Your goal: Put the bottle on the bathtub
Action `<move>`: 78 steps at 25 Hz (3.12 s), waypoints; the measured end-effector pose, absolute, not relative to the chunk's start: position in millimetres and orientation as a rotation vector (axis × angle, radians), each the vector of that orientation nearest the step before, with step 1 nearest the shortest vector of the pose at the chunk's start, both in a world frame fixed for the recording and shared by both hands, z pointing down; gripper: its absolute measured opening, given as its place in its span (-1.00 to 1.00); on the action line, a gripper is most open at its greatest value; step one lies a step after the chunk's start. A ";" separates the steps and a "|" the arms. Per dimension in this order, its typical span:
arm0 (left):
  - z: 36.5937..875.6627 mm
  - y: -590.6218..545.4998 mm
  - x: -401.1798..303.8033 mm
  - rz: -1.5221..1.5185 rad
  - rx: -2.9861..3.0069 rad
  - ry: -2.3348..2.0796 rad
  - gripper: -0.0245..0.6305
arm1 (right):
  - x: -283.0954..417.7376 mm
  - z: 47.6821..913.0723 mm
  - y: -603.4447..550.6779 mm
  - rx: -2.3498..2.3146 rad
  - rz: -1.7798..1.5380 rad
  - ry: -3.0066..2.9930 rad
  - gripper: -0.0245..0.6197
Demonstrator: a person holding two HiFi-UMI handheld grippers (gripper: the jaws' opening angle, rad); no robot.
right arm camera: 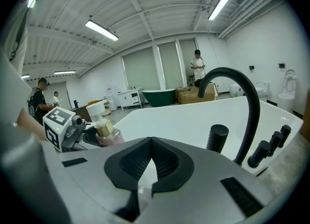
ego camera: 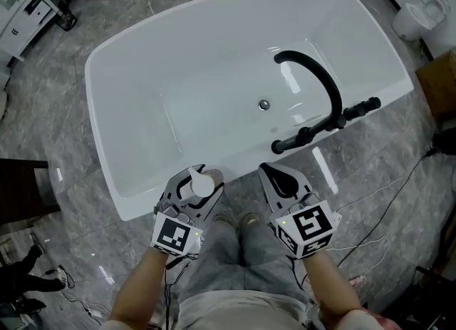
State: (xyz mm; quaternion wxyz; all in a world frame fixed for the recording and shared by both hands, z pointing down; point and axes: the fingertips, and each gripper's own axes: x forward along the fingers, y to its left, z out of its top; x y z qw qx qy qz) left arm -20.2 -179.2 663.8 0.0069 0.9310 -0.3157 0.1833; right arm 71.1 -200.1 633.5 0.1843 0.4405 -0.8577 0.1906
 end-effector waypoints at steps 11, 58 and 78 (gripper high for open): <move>668.8 -176.7 -23.2 0.671 2.845 -0.928 -0.17 | 60.8 601.2 -197.8 1.241 0.553 -2.456 -0.84; 286.7 -113.9 -102.7 0.366 2.703 -1.484 -0.75 | 34.0 223.9 -102.2 1.153 0.143 -2.717 -0.84; 228.8 -94.3 -69.1 0.273 2.827 -1.453 -0.85 | 47.2 212.5 -93.2 1.141 0.136 -2.730 -0.84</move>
